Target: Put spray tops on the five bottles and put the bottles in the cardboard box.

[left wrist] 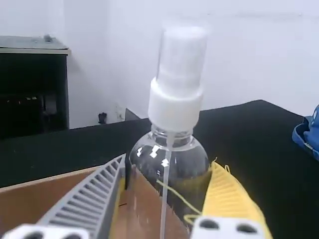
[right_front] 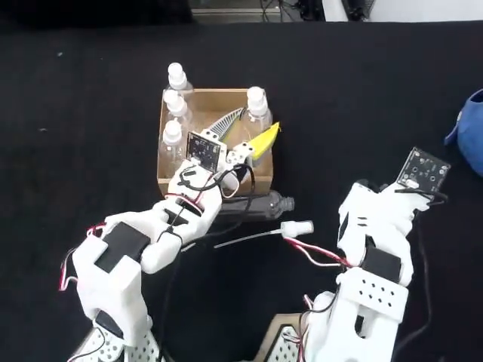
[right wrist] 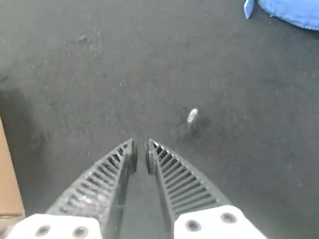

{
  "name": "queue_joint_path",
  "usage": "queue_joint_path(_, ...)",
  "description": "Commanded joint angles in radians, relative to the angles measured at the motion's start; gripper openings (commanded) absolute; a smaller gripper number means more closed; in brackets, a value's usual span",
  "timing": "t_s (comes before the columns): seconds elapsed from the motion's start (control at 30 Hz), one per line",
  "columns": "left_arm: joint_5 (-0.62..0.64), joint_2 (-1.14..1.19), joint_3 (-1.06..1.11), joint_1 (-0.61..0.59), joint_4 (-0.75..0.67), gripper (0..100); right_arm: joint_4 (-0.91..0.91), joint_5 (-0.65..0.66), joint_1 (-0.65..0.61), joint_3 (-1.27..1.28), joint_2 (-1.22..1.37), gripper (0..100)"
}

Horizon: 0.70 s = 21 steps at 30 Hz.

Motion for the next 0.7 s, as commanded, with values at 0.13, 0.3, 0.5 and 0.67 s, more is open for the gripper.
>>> queue_joint_path(0.13, 0.021, -0.008, -0.004, -0.015, -0.032, 3, -0.029, 0.002, -0.009, -0.007, -0.028, 1.5)
queue_joint_path(0.3, 0.152, -0.008, -0.004, -0.059, -0.031, 3, -0.029, 0.002, -0.009, -0.005, -0.028, 1.5)
queue_joint_path(0.5, 0.104, -0.008, 0.022, -0.05, -0.029, 3, -0.029, 0.002, -0.009, -0.005, -0.028, 1.5)
queue_joint_path(0.67, 0.101, -0.008, 0.039, -0.058, -0.029, 3, -0.029, 0.002, -0.009, -0.004, -0.028, 1.5)
